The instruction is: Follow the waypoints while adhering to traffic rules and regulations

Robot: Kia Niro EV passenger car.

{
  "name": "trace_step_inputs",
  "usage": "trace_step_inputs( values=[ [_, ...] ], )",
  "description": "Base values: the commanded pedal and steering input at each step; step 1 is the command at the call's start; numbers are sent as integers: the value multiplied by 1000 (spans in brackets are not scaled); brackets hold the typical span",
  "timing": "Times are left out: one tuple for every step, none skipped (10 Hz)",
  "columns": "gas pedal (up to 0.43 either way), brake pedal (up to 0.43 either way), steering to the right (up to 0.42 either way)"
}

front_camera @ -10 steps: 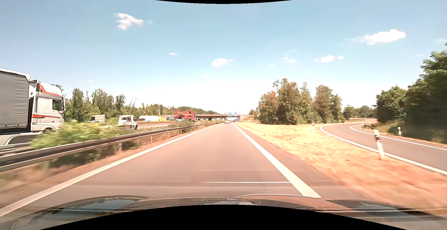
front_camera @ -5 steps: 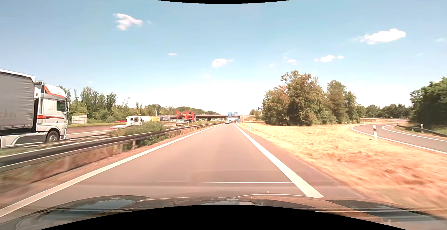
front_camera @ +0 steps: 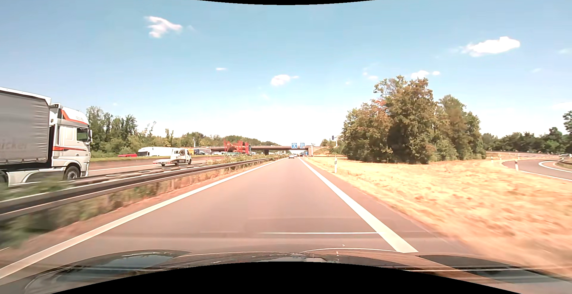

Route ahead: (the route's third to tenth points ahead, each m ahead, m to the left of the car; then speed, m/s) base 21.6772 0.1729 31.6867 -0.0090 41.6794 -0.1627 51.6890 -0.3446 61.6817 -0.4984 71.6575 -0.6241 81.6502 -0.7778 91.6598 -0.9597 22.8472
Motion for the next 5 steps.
trace_step_inputs(
  values=[
    [268, 0, 1],
    [268, 0, 0],
    [268, 0, 0],
    [268, 0, 0],
    [268, 0, 0]
  ],
)
